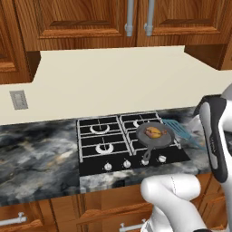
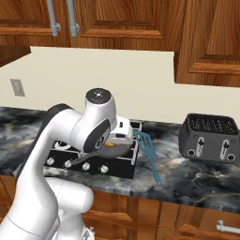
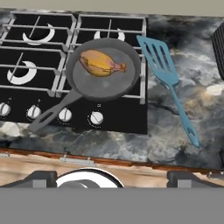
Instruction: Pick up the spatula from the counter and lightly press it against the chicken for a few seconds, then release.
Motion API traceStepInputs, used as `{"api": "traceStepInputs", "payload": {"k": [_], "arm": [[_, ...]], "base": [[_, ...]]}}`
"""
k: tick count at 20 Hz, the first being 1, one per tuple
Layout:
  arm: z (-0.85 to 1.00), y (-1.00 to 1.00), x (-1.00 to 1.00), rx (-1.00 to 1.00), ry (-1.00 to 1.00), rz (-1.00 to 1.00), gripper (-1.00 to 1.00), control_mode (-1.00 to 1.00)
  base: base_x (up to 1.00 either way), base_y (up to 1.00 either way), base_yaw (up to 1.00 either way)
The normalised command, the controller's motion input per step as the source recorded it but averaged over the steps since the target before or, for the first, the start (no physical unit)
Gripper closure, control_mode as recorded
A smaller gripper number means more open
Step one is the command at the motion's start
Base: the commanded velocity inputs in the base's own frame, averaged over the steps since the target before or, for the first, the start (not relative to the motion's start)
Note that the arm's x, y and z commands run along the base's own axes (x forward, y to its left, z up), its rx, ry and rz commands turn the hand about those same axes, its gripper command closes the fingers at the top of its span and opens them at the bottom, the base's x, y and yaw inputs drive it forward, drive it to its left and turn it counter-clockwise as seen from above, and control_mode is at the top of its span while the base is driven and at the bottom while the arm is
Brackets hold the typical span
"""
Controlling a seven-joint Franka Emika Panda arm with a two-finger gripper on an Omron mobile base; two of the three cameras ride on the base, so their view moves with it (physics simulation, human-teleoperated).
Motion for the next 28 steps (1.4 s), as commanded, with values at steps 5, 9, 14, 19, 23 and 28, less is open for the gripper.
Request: {"api": "traceStepInputs", "payload": {"k": [5,9,14,19,23,28], "arm": [[-0.01,-0.19,0.0,0.0,0.0,0.07,-1.0,-1.0],[0.0,-0.07,0.0,0.02,0.0,0.07,-1.0,-1.0],[-0.15,-0.18,0.0,0.0,0.05,0.07,-1.0,-1.0],[-0.14,-0.16,0.0,0.0,0.11,0.05,-1.0,-1.0],[-0.12,-0.18,0.01,0.0,0.09,0.03,-1.0,-1.0],[-0.08,-0.16,0.02,0.03,0.01,0.03,-1.0,-1.0]], "base": [[0.0,0.0,0.0],[0.0,0.0,0.0],[0.0,0.0,0.0],[0.0,0.0,0.0],[0.0,0.0,0.0],[0.0,0.0,0.0]]}}
